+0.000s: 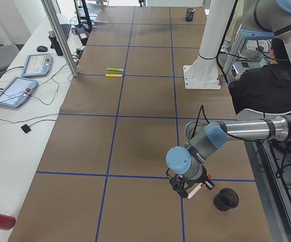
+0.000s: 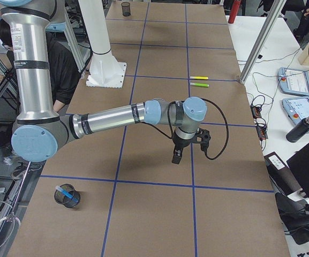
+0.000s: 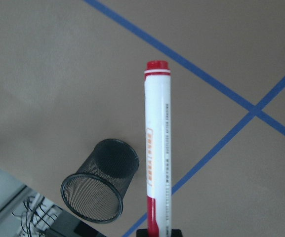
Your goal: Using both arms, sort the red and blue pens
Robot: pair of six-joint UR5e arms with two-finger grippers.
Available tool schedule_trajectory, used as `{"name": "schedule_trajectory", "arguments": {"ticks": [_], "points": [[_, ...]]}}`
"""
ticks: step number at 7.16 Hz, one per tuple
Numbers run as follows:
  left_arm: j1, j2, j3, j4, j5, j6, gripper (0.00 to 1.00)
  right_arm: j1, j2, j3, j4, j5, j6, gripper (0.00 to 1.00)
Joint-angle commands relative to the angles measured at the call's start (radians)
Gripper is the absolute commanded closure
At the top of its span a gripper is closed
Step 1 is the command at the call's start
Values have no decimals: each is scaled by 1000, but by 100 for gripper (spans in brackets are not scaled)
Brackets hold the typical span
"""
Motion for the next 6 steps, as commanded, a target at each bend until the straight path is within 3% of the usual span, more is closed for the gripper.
{"name": "schedule_trajectory", "arguments": {"ticks": [1,4,6], "points": [[-12,12,74,151,-20,199,100,-10,-1,10,0,29,11,1],[-41,12,80,370,-16,383,100,-24,-1,8,0,36,13,1],[-44,11,153,369,-19,402,100,-24,-1,11,2,48,13,1]]}}
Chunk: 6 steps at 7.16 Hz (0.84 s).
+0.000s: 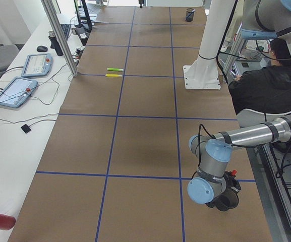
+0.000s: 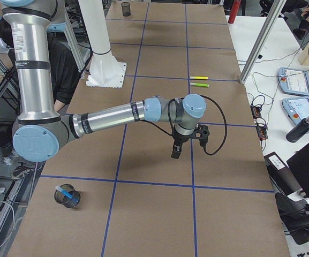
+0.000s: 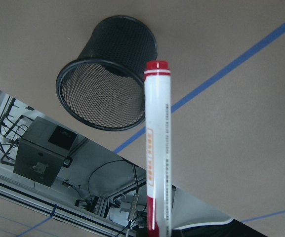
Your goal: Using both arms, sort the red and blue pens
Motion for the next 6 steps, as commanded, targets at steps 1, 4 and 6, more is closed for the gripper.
{"name": "schedule_trajectory", "arguments": {"ticks": [1,4,6], "points": [[-4,-1,69,8,-1,17,100,0,0,1,1,17,0,1],[-7,-9,149,-2,-15,29,100,0,0,13,1,19,0,1],[-8,-14,171,-2,-43,29,100,0,0,15,1,19,0,1]]}}
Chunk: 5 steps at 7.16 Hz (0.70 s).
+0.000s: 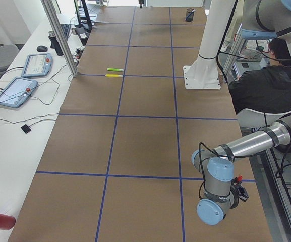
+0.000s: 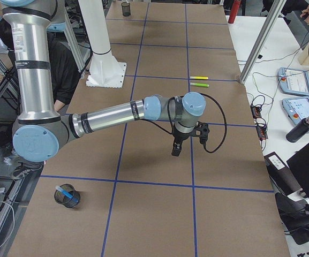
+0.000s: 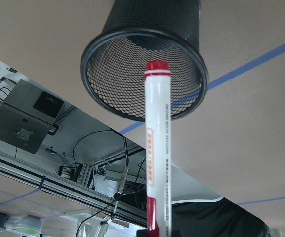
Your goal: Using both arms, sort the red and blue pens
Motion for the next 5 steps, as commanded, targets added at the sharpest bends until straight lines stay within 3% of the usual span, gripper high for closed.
{"name": "schedule_trajectory", "arguments": {"ticks": [1,2,3,4,5], "points": [[0,-2,25,-1,-12,0,100,0,1,1,0,-1,0,1],[0,-2,41,-4,-15,-1,100,0,0,3,2,-1,-2,1],[-1,-1,43,-6,-37,26,29,0,0,3,0,-1,-2,1],[0,-2,66,-12,-49,66,0,0,0,3,0,0,-2,1],[0,-2,66,-12,-51,66,0,0,0,3,0,2,-2,1]]}}
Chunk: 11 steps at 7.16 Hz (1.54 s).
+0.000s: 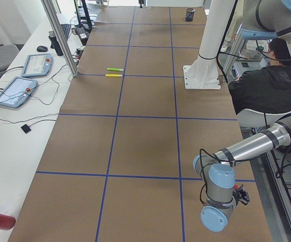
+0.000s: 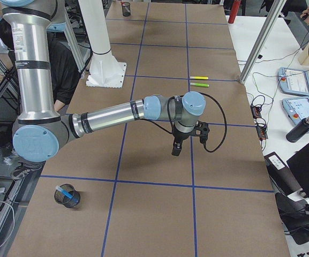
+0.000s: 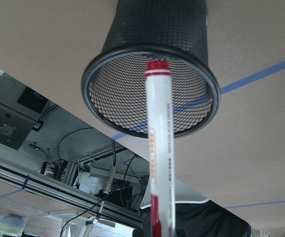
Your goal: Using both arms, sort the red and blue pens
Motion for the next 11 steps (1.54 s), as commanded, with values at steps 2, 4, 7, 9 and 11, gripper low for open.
{"name": "schedule_trajectory", "arguments": {"ticks": [2,4,7,9,11], "points": [[0,-60,1,-4,-9,15,0,0,-14,59,-9,2,0,1],[0,-181,-40,-37,-6,15,0,0,-26,96,-15,2,8,1],[0,-435,-62,-117,-5,-71,0,-5,-29,117,-6,2,14,1],[7,-528,-128,-261,4,-204,0,-5,-22,109,-5,2,14,1],[7,-548,-172,-422,9,-348,0,-5,-3,112,-3,-1,32,1]]}}
